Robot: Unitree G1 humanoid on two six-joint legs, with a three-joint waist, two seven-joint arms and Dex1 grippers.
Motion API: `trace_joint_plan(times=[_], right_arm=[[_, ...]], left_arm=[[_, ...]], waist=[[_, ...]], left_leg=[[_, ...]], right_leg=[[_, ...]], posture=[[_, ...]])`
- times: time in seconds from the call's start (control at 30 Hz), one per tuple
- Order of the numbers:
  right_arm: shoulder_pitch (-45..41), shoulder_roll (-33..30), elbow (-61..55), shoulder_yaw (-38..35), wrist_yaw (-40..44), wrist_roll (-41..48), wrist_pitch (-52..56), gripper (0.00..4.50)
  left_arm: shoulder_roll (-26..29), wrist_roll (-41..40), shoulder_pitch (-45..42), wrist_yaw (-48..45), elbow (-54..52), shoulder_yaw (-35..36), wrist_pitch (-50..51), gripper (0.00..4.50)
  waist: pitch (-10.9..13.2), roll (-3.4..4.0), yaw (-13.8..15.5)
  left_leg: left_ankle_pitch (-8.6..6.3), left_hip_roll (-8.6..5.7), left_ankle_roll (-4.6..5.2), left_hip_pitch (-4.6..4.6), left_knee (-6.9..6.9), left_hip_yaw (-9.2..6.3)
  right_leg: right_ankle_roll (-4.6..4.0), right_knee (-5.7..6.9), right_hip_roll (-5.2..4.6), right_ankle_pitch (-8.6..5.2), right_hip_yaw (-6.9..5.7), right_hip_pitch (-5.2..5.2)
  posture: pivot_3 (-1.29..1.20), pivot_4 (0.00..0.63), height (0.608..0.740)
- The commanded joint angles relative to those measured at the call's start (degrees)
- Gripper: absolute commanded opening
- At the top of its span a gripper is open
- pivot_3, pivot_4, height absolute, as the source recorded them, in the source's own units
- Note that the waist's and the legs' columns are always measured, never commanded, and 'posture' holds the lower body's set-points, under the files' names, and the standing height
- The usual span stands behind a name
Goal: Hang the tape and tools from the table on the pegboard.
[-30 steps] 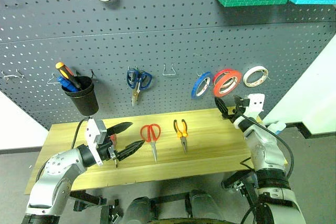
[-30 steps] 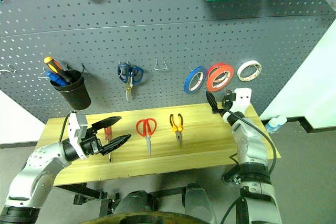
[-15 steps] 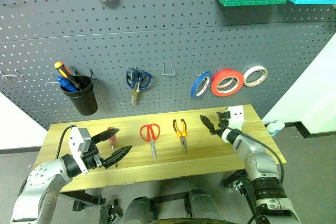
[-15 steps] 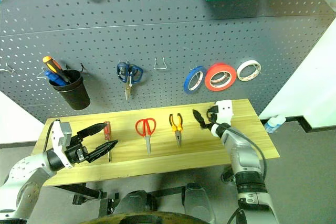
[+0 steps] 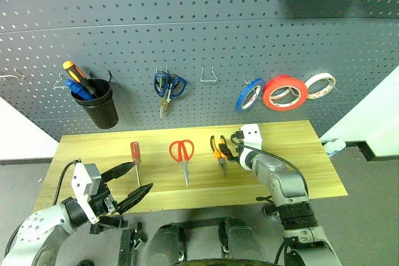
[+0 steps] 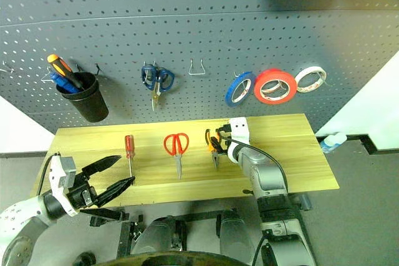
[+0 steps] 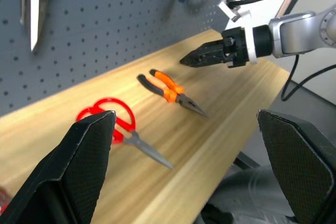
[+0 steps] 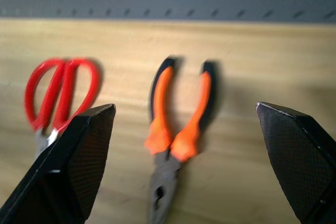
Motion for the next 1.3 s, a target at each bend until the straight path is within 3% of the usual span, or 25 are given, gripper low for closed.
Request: trace_joint_plan(times=[0.03,0.17,0.3,0.83,1.3], right_arm=[[-1.8,1.8,-2.6,-1.4,-3.0,0.5,3.9,4.48],[-2.5,3.4,-3.3,-0.1,-5.9,-1.1,7.4,4.48],[-2.7,5.1,-2.5,0.5,-8.3,-2.1,9.0,4.48],[-8.2,8.5,7.7,-1.7,-10.8,-2.7,5.8,4.48],[-11.6,7.6,17.6,2.1,-10.7,-7.7,1.2,4.48]], left_arm=[[0.1,-1.6,1.1,1.4,-4.0,1.4,0.9,4.5],[0.1,-1.9,1.9,2.6,-5.6,1.0,1.7,4.5],[0.2,-2.5,2.2,3.5,-6.9,1.2,2.7,4.5],[1.5,-4.5,3.1,4.9,-9.8,2.5,5.3,4.5],[1.2,-4.5,4.7,5.4,-11.6,3.1,5.7,4.5]], waist=[[0.3,0.0,0.2],[0.6,-0.05,0.3],[0.7,-0.01,0.3],[1.8,0.09,0.3],[2.6,0.04,0.2]], left_leg=[[0.0,0.0,0.0,-0.01,-0.1,0.0],[0.0,0.0,0.0,-0.02,-0.61,0.0],[0.01,-0.01,0.0,-0.81,-0.67,-0.08],[0.0,-0.01,0.01,-0.86,-0.69,-0.2],[0.0,-0.01,0.01,-0.89,-0.71,-0.24]], right_leg=[[0.0,-0.09,0.0,0.0,-0.01,-0.01],[-0.03,-0.46,-0.01,0.01,-0.09,-0.06],[-0.02,-0.44,-0.07,0.04,-0.27,-0.79],[-0.09,-0.59,-0.12,0.06,-0.47,-0.74],[-0.1,-0.63,-0.12,0.05,-0.5,-0.74]], posture=[[0.07,0.177,0.736],[0.07,0.187,0.736],[0.08,0.192,0.736],[0.1,0.201,0.736],[0.13,0.211,0.736]])
